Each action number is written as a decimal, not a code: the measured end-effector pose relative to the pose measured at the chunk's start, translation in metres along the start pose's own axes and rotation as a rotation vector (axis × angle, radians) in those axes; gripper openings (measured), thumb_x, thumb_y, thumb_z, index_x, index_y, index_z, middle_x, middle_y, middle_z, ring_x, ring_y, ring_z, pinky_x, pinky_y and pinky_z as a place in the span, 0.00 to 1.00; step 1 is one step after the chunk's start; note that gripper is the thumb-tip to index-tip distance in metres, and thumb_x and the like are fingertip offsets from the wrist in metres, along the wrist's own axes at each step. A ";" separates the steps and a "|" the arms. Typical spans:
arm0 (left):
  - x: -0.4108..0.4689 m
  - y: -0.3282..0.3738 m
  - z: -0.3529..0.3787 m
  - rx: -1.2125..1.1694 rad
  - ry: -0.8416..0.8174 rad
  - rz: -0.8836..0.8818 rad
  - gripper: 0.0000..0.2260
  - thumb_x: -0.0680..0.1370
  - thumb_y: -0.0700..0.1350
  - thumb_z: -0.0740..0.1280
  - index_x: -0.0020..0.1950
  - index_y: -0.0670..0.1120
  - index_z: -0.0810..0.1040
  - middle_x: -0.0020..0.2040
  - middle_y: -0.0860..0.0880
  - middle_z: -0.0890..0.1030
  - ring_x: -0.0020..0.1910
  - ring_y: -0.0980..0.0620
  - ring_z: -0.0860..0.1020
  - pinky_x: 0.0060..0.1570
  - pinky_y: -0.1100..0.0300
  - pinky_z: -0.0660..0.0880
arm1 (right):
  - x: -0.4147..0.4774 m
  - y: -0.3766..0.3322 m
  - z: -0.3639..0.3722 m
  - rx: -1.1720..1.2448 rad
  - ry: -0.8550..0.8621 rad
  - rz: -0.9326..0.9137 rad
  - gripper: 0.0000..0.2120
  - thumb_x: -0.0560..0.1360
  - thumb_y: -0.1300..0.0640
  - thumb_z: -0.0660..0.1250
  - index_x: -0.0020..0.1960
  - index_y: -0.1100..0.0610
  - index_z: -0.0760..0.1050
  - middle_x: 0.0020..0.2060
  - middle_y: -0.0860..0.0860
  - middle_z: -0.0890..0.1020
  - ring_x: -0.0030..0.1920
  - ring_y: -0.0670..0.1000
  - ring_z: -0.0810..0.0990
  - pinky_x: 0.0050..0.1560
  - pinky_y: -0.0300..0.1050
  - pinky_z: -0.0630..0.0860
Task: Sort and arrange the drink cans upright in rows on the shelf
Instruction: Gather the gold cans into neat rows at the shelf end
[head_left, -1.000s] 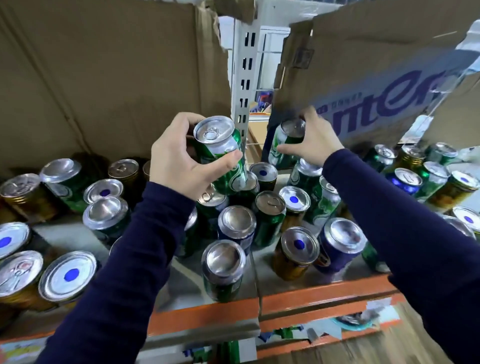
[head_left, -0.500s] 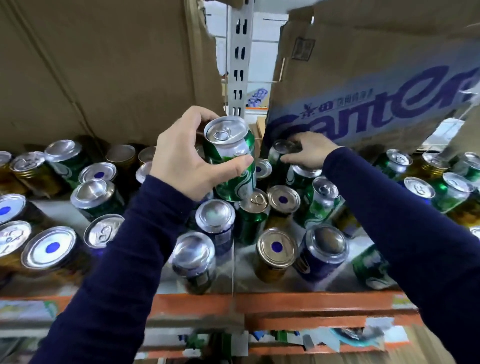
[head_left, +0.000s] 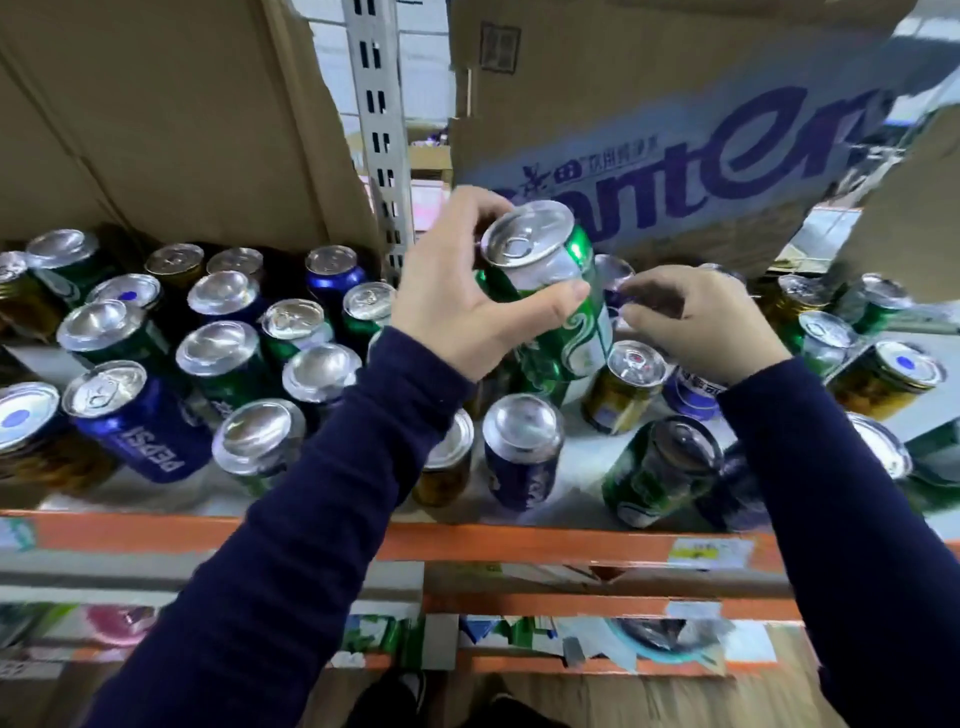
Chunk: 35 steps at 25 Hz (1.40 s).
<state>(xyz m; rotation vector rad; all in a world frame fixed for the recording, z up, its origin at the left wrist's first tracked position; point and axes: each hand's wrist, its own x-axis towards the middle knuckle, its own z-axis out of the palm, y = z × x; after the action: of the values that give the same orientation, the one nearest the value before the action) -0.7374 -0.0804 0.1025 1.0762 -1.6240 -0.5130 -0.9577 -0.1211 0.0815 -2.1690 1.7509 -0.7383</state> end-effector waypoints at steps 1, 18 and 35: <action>-0.002 0.002 0.013 0.001 -0.036 -0.015 0.25 0.62 0.57 0.73 0.50 0.44 0.72 0.44 0.52 0.76 0.41 0.56 0.74 0.41 0.65 0.72 | -0.006 0.006 -0.005 0.014 0.017 0.008 0.11 0.74 0.57 0.69 0.55 0.56 0.80 0.44 0.51 0.83 0.44 0.47 0.78 0.43 0.25 0.67; -0.036 -0.018 0.029 0.457 -0.361 -0.146 0.16 0.75 0.56 0.66 0.60 0.49 0.75 0.52 0.53 0.80 0.51 0.53 0.77 0.55 0.56 0.73 | -0.015 0.031 0.010 -0.105 -0.325 0.038 0.26 0.71 0.57 0.71 0.68 0.54 0.71 0.61 0.52 0.78 0.60 0.53 0.75 0.55 0.40 0.68; -0.076 -0.048 -0.028 0.721 -0.618 -0.320 0.41 0.61 0.63 0.76 0.68 0.47 0.69 0.61 0.49 0.75 0.61 0.48 0.72 0.59 0.59 0.67 | -0.014 -0.002 -0.011 0.213 0.182 0.021 0.27 0.61 0.51 0.78 0.58 0.53 0.75 0.50 0.46 0.79 0.50 0.46 0.78 0.51 0.40 0.74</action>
<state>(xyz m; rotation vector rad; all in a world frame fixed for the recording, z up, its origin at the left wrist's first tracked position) -0.6912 -0.0345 0.0346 1.8613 -2.2797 -0.5052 -0.9638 -0.1061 0.0884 -1.9933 1.6871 -1.0933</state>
